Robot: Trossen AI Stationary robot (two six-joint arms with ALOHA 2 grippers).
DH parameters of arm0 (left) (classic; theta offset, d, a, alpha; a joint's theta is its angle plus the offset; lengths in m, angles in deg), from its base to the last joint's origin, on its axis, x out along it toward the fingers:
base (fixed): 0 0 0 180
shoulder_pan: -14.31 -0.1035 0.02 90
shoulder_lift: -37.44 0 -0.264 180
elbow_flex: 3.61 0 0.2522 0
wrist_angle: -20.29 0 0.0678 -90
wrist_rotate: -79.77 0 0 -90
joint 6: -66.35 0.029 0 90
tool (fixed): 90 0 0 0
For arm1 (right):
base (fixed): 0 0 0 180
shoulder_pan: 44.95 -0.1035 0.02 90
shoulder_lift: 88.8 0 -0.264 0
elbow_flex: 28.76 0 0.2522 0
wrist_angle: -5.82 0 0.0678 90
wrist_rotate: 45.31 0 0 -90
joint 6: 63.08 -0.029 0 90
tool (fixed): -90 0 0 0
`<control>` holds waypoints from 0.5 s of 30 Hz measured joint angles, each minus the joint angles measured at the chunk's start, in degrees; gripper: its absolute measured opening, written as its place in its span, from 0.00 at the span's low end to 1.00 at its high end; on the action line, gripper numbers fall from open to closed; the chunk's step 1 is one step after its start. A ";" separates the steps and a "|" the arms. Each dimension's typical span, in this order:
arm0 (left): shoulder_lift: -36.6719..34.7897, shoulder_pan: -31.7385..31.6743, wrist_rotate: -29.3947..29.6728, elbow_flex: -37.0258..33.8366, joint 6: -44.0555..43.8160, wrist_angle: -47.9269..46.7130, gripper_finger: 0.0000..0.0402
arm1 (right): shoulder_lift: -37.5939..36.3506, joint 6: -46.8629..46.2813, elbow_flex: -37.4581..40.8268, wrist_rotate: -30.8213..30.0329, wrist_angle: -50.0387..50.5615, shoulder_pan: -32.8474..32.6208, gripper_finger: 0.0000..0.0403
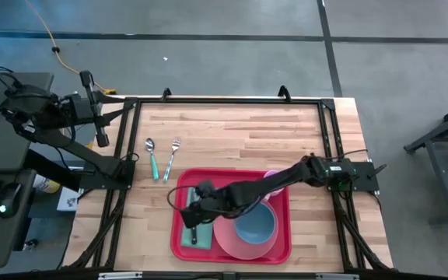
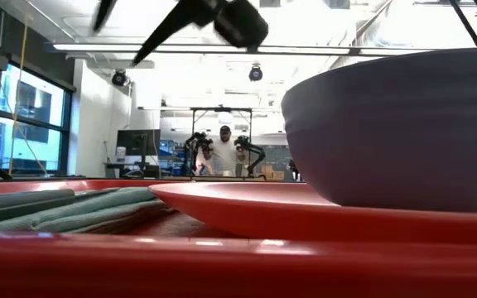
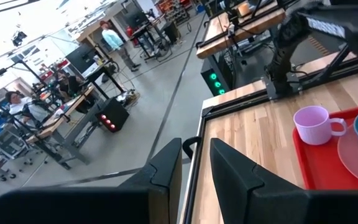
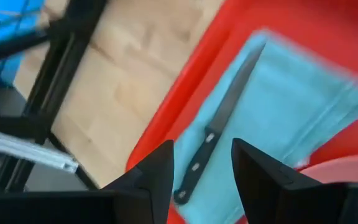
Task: Set up tray
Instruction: Put the blue fork on top of the blue napkin to the right of the knife
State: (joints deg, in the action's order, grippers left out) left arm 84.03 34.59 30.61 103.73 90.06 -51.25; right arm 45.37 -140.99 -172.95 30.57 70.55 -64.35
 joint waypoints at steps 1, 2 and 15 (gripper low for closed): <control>0.00 0.00 0.00 0.00 0.00 -0.12 0.29 | -1.04 0.91 0.00 -1.38 1.13 0.17 0.34; 0.00 0.00 0.00 0.00 -0.02 -0.11 0.29 | -2.15 2.00 0.00 -2.75 2.14 0.32 0.34; 0.02 0.00 0.04 0.02 0.00 -0.94 0.29 | -14.17 25.17 0.00 -10.46 10.79 5.80 0.34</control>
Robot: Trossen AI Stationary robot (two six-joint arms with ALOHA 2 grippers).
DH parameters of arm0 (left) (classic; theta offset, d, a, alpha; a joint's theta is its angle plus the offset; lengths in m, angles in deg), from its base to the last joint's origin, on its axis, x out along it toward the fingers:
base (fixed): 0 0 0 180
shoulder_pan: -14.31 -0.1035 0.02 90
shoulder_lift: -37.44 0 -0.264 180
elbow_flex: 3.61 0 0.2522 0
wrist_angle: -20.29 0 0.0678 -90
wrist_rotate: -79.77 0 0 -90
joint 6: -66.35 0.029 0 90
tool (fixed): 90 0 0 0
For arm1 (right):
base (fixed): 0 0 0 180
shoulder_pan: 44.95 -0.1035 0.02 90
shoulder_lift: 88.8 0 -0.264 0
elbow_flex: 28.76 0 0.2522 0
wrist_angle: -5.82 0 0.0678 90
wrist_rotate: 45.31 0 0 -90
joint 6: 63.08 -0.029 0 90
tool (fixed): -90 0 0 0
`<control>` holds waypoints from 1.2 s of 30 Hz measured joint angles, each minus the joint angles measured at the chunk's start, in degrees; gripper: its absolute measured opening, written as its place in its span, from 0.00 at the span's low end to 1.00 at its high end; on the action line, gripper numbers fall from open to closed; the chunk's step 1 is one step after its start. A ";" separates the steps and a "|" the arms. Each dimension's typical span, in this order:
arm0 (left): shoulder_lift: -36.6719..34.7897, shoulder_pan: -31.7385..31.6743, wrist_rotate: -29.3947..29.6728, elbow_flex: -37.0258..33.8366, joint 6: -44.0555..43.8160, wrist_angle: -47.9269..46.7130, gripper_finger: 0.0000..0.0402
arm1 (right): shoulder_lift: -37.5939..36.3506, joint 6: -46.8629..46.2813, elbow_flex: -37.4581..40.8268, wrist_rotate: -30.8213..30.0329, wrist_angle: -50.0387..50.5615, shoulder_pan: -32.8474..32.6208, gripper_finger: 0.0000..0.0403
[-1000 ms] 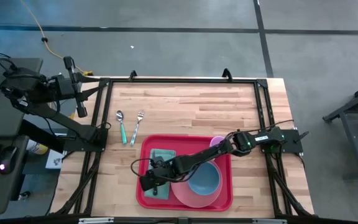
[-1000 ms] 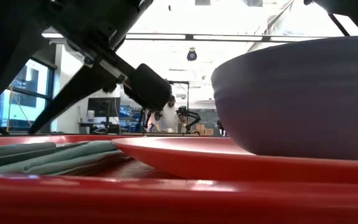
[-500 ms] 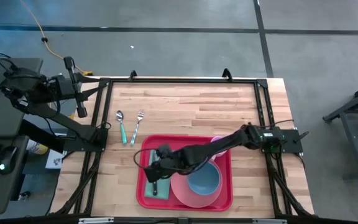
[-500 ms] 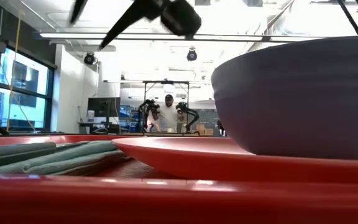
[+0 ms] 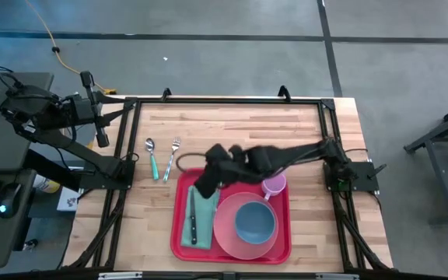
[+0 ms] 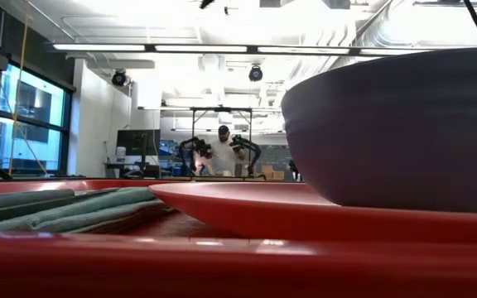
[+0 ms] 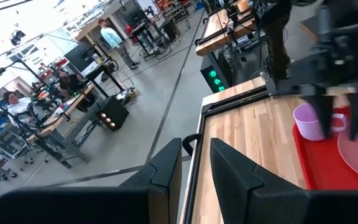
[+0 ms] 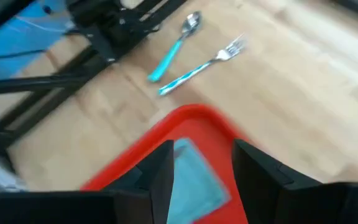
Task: Set up tray
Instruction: Put the blue fork on top of the blue napkin to the right of the knife
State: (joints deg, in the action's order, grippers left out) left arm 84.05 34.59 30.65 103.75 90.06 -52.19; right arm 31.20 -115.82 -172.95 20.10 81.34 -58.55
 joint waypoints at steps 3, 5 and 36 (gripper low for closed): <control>0.00 0.00 0.15 0.00 -0.02 0.00 0.29 | -1.53 6.32 0.00 0.86 1.68 2.69 0.34; 0.00 0.00 0.21 0.00 -0.02 0.00 0.29 | -2.66 9.96 0.00 1.81 3.56 4.65 0.34; 0.04 -0.01 17.05 -19.76 -48.97 -27.21 0.29 | -35.05 26.41 0.01 -13.46 28.24 20.14 0.34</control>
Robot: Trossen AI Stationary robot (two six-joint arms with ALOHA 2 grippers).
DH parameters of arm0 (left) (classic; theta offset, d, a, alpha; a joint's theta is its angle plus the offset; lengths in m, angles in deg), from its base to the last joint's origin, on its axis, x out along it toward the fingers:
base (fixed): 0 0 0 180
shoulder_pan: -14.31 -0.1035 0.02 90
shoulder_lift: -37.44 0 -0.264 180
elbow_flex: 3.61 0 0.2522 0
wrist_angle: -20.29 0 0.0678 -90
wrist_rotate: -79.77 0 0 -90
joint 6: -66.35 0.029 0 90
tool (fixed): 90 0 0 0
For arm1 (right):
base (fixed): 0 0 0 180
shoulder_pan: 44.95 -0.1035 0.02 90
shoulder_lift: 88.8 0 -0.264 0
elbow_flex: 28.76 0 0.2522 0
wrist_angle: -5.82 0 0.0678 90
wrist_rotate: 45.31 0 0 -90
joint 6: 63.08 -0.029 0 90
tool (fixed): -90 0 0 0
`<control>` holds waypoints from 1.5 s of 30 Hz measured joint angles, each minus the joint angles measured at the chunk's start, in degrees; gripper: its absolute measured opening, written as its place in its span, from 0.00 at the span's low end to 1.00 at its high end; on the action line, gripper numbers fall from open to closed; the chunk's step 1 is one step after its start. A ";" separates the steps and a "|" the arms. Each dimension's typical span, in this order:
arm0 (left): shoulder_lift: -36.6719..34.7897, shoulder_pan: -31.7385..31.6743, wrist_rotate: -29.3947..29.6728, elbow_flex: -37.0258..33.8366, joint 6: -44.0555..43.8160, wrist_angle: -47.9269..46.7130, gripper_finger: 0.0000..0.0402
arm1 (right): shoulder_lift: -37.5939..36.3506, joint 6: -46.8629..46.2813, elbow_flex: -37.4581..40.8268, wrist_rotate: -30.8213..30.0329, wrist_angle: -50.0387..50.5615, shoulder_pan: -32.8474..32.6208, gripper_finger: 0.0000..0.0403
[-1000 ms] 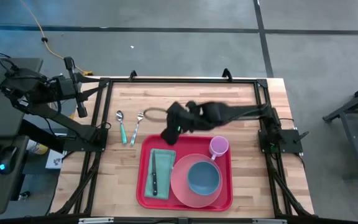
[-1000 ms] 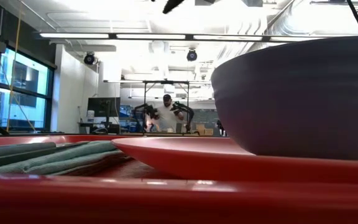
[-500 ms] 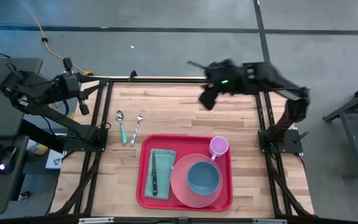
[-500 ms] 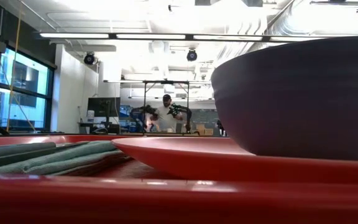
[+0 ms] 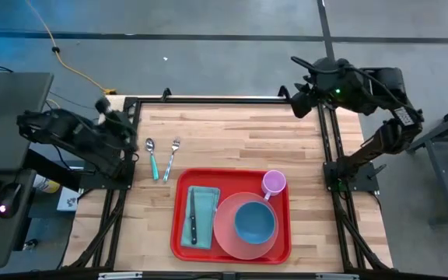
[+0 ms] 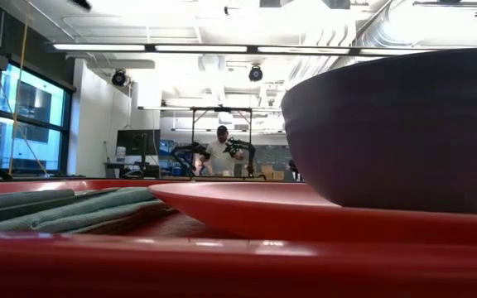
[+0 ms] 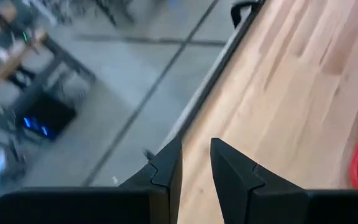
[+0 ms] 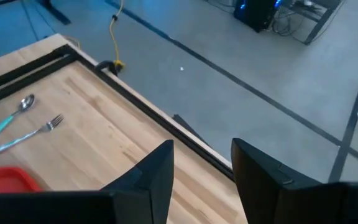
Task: Set up tray
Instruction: Put the blue fork on top of the blue napkin to the right of the knife
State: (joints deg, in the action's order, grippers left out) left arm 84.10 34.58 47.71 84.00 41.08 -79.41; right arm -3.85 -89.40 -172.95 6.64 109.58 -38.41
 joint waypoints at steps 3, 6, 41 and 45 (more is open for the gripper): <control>-0.06 0.00 -1.58 -6.25 -7.71 0.03 0.29 | 0.09 0.31 0.08 -0.83 -0.01 0.51 0.34; -0.05 0.01 -3.24 -11.82 -14.34 0.96 0.29 | 0.31 1.45 0.08 -1.19 0.01 1.80 0.34; 8.55 -47.95 -49.44 -31.43 -5.78 52.22 0.29 | -30.43 10.07 31.44 3.62 -0.03 8.97 0.34; 14.76 -49.58 -56.18 -31.41 -3.70 49.78 0.29 | -34.36 9.88 32.12 2.60 -0.17 8.97 0.34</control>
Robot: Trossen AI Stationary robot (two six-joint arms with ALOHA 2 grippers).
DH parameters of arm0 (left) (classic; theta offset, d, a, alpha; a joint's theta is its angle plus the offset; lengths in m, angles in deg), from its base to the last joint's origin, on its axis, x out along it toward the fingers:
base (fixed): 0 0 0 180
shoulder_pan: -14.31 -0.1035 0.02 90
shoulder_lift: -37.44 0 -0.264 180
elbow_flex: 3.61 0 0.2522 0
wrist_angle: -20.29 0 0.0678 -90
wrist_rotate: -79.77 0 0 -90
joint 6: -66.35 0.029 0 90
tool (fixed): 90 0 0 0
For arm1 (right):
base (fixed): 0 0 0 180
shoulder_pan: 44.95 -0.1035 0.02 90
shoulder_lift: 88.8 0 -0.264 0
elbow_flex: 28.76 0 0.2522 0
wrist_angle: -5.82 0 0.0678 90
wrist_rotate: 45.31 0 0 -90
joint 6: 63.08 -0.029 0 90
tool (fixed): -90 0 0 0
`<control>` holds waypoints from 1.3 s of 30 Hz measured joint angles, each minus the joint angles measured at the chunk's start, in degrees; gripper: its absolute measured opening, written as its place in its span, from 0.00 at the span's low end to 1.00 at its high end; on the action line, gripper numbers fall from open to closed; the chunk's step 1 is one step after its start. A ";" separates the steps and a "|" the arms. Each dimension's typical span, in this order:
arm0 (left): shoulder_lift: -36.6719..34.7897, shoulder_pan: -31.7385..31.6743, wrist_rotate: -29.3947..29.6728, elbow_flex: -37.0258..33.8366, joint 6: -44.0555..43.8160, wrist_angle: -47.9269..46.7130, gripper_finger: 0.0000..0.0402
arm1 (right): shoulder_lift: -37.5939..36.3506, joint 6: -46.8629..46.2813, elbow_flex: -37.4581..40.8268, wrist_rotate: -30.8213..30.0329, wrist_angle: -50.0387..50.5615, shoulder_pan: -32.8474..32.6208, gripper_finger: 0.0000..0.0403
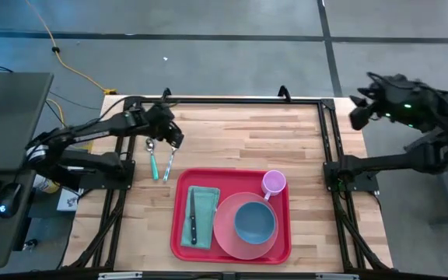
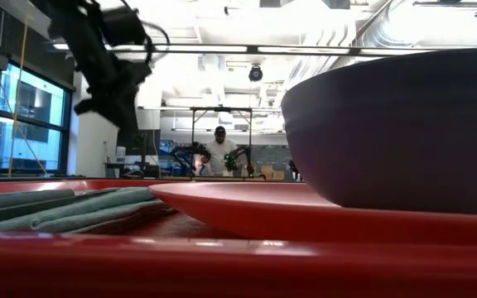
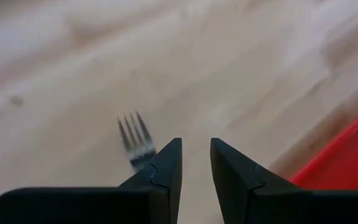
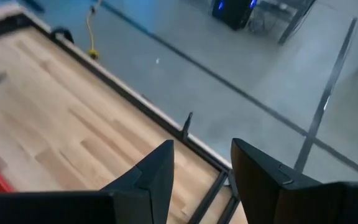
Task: Set up tray
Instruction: Put the blue fork on top of the blue napkin to the right of the knife
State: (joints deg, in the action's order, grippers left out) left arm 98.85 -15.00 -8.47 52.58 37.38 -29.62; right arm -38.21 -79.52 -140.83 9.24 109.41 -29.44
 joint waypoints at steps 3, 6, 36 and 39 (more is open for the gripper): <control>4.02 0.06 -5.04 0.00 0.42 -0.08 0.29 | -2.61 0.00 -1.44 -0.81 -0.03 0.00 0.34; 6.32 0.10 -7.71 0.00 1.37 -0.68 0.29 | -4.46 0.00 -3.01 -1.00 0.06 0.00 0.34; 10.78 0.10 -10.48 0.02 3.10 -8.46 0.39 | -6.36 9.05 -3.56 -3.20 0.19 0.00 0.34; 13.11 0.10 -10.62 0.02 3.28 -8.49 0.50 | -6.36 9.47 -3.56 -3.23 0.19 -0.02 0.34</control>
State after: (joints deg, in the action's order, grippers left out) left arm 111.97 -14.90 -19.09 52.61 40.66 -38.12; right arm -44.57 -70.05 -144.39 6.01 109.59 -29.46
